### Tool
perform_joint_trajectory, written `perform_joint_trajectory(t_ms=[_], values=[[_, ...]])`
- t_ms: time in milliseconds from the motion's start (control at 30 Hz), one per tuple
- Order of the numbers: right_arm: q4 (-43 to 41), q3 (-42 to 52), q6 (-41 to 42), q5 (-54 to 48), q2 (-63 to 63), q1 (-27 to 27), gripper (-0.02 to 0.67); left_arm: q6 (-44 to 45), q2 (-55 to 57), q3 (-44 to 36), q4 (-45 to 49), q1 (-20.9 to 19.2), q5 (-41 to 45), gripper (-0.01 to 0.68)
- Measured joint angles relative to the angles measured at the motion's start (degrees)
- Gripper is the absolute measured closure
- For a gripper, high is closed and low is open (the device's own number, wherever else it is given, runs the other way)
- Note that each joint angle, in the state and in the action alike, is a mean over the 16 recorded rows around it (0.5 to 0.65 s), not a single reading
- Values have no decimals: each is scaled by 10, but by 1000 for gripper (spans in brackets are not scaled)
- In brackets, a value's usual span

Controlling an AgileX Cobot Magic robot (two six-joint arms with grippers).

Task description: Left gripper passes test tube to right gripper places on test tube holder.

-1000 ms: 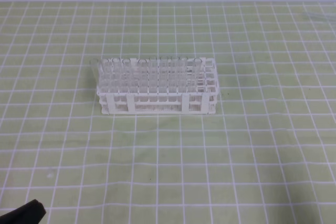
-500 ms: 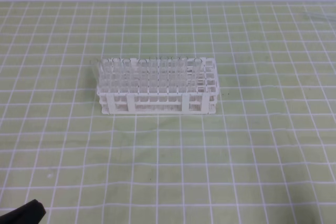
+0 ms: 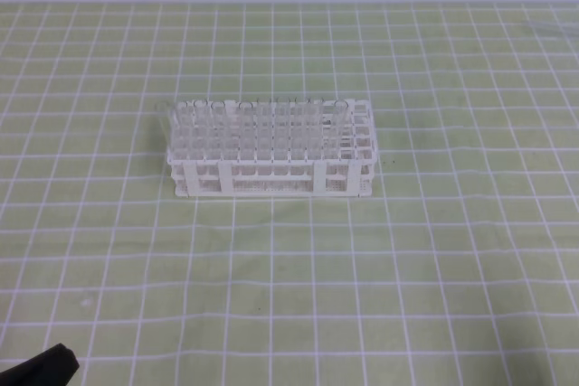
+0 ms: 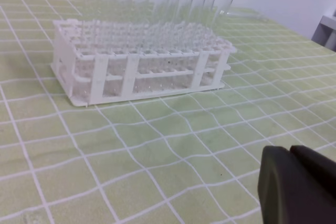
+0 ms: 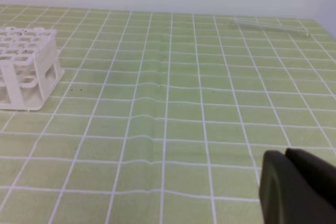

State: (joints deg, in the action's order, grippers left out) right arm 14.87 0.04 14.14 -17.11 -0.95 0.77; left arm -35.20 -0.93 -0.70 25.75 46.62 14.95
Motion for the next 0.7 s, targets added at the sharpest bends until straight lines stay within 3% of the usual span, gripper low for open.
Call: perform_joint_trajectory(t_ms=[200,300,700], values=[[0,0,0,1,0,0,665,0,0,0,5,-12,-1,675],[0,0,0,1,0,0,665,-1,0,0,7,-43,-12,675],[0,0,0,2,0,0,666,-2,-2,1,11,-265,-100,675]])
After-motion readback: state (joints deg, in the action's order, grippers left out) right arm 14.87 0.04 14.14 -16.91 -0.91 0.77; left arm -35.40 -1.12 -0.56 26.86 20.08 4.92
